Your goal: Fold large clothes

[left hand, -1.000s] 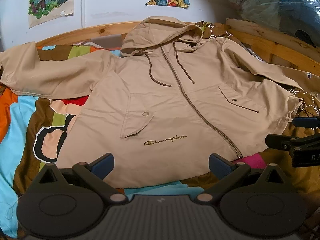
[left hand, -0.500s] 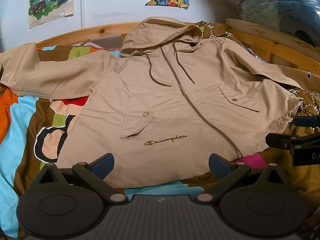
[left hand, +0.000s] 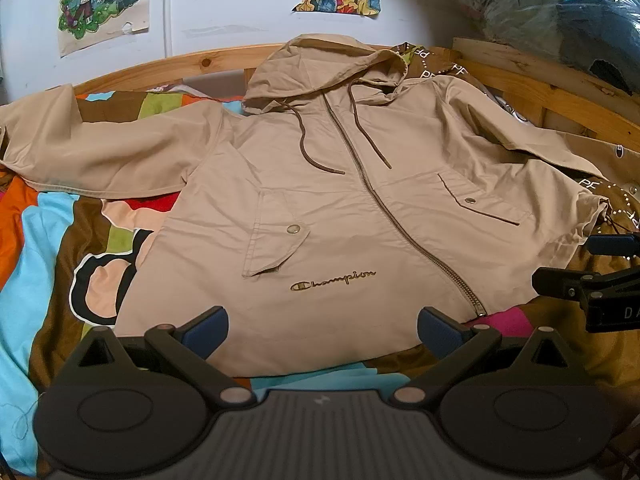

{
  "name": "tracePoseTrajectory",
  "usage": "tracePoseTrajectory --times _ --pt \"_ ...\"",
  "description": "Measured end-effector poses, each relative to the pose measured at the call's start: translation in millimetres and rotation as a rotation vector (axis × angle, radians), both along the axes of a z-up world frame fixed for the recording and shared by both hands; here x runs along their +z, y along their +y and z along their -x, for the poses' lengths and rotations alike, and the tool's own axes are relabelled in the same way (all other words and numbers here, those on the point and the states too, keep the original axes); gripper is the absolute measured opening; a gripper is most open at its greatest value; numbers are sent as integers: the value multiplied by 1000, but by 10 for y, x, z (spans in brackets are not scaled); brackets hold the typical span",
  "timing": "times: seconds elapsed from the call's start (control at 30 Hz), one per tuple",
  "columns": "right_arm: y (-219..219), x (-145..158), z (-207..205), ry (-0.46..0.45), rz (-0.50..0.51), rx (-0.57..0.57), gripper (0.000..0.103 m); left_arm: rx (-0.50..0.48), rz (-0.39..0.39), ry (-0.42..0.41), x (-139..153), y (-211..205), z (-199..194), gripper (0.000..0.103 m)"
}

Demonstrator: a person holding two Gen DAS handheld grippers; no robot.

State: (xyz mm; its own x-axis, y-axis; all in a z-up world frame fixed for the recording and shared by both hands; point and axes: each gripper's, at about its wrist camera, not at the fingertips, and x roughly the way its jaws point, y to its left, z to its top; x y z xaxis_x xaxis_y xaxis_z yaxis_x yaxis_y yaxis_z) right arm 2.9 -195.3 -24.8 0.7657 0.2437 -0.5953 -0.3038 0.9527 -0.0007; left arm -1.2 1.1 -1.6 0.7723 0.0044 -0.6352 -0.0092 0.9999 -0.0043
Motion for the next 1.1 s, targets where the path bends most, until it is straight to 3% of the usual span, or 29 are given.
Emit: tracePoseTrajectory --times 1.1 --pt "-11 -16 -4 10 1 -19 102 3 -4 4 -5 5 0 102"
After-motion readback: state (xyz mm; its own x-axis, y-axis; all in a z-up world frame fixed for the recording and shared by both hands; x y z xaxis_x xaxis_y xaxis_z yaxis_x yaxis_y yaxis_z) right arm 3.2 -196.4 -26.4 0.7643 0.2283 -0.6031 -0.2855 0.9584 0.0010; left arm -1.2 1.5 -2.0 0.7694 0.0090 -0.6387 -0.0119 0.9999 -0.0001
